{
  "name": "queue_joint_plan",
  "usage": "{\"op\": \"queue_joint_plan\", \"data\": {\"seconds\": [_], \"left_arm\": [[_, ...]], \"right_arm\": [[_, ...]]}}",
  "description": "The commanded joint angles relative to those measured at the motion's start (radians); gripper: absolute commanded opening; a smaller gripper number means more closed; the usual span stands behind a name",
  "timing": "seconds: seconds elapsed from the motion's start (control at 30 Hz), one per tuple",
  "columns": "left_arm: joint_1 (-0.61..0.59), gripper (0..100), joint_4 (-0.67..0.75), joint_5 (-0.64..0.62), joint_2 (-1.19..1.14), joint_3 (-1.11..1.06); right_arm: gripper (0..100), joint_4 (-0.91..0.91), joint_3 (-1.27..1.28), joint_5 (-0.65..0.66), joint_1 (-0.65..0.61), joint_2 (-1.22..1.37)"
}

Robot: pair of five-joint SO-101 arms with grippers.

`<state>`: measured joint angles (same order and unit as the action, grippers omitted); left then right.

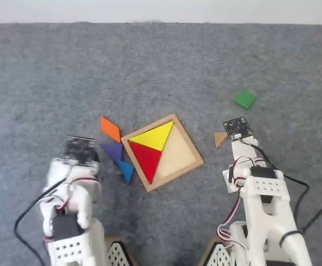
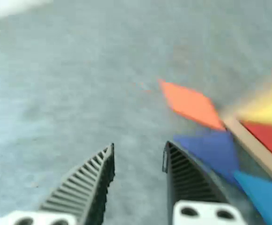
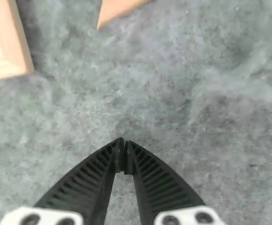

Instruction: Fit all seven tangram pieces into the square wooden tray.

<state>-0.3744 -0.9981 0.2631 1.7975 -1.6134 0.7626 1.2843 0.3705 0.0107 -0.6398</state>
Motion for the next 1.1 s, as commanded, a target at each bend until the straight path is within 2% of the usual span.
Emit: {"op": "queue_joint_plan", "data": {"seconds": [0.0,0.1,0.23,0.37,0.47,0.6,0.67,0.9,1.07], "left_arm": [[-0.031,17,0.025,-0.025,-0.018,0.140],[-0.031,17,-0.008,-0.031,-0.186,0.277],[-0.023,17,-0.095,-0.120,-0.582,0.570],[0.080,16,-0.262,-0.206,-1.048,0.912],[0.153,17,-0.315,-0.334,-1.333,1.122],[0.230,17,-0.290,-0.508,-1.594,1.270],[0.258,17,-0.255,-0.552,-1.692,1.297],[0.351,17,-0.097,-0.525,-1.947,1.305],[0.324,17,-0.037,-0.528,-2.047,1.334]], "right_arm": [[0.6,-0.016,-0.006,0.011,-0.008,-0.030],[0.6,-0.019,0.006,0.011,-0.008,-0.041],[0.6,-0.036,0.017,0.011,-0.010,-0.041],[0.6,-0.036,0.017,0.011,-0.010,-0.041],[0.6,-0.036,0.017,0.011,-0.010,-0.041],[0.6,-0.036,0.018,0.011,-0.010,-0.041],[0.6,-0.036,0.018,0.011,-0.010,-0.041],[0.6,-0.038,0.018,0.011,-0.010,-0.041],[0.6,-0.038,0.018,0.011,-0.010,-0.041]]}}
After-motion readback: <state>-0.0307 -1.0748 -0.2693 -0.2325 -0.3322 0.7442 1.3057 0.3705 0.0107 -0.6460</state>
